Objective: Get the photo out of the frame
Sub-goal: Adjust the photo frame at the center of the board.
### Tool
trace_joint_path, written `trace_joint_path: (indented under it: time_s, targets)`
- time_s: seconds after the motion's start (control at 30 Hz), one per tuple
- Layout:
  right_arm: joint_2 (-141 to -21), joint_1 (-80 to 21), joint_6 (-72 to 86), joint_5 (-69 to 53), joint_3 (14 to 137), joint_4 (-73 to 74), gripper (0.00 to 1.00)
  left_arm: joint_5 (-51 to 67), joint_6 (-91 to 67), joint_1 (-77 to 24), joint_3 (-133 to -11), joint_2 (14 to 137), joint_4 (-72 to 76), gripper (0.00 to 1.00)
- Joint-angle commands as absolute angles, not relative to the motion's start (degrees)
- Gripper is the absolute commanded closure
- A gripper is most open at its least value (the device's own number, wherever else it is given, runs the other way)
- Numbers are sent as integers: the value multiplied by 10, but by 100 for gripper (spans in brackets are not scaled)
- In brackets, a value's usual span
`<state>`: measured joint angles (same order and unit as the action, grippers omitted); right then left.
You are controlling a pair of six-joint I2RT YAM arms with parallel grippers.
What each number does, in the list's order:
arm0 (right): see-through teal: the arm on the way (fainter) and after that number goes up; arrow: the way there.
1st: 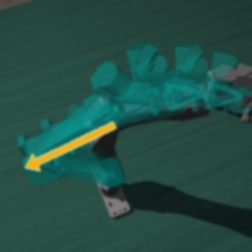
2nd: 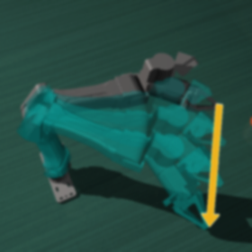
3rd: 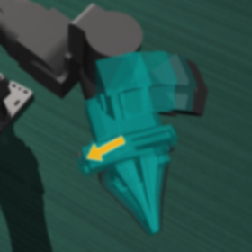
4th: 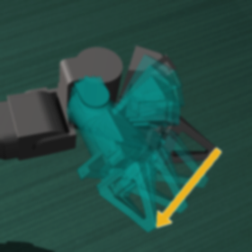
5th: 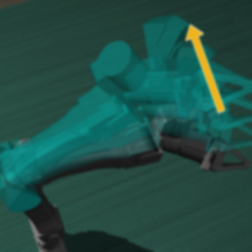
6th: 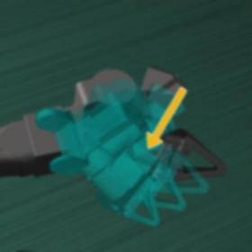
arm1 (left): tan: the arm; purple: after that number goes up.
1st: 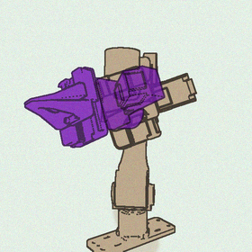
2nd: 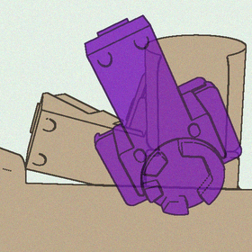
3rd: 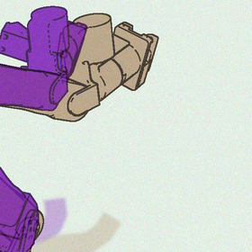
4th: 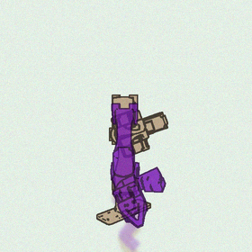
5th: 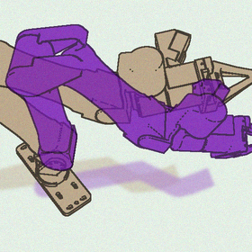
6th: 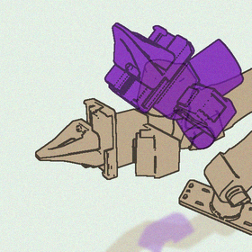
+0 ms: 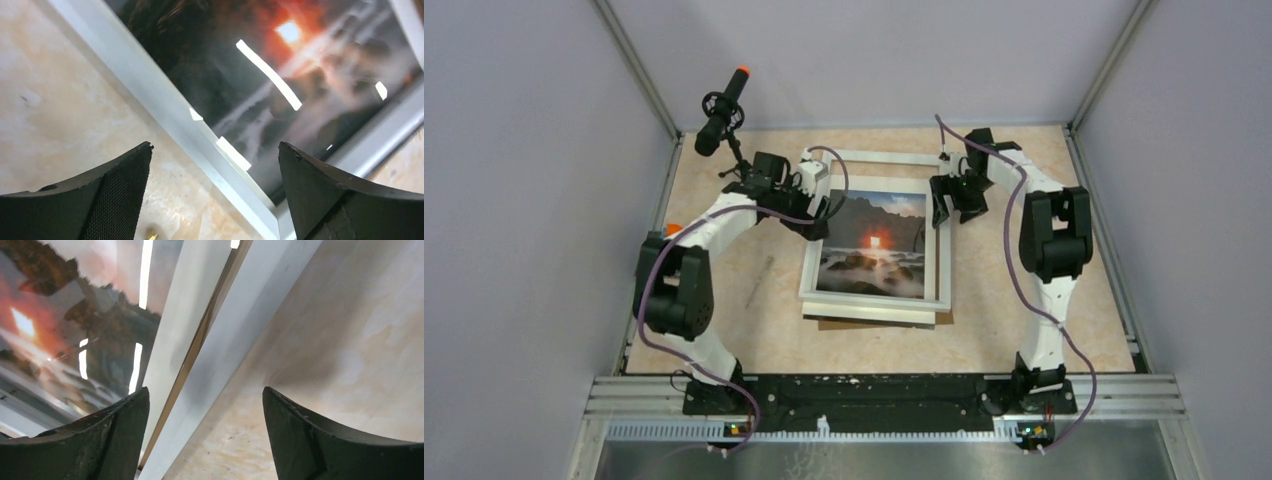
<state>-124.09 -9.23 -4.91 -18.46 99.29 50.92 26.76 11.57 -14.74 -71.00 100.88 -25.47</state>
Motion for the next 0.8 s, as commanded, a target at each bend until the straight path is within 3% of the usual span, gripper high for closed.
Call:
trace_joint_path:
  time_s: [0.0, 0.17, 0.33, 0.77]
  targets:
    - [-1112, -89, -83, -246, 921, 484, 16, 360, 330, -174, -651, 875, -266, 1]
    - [-1033, -80, -77, -295, 805, 472, 13, 323, 466, -307, -539, 786, -251, 1]
    - [-1003, -60, -68, -301, 731, 464, 14, 256, 445, -423, -503, 797, -186, 1]
    - [-970, -52, -59, -291, 681, 449, 15, 175, 439, -525, -494, 889, -98, 1]
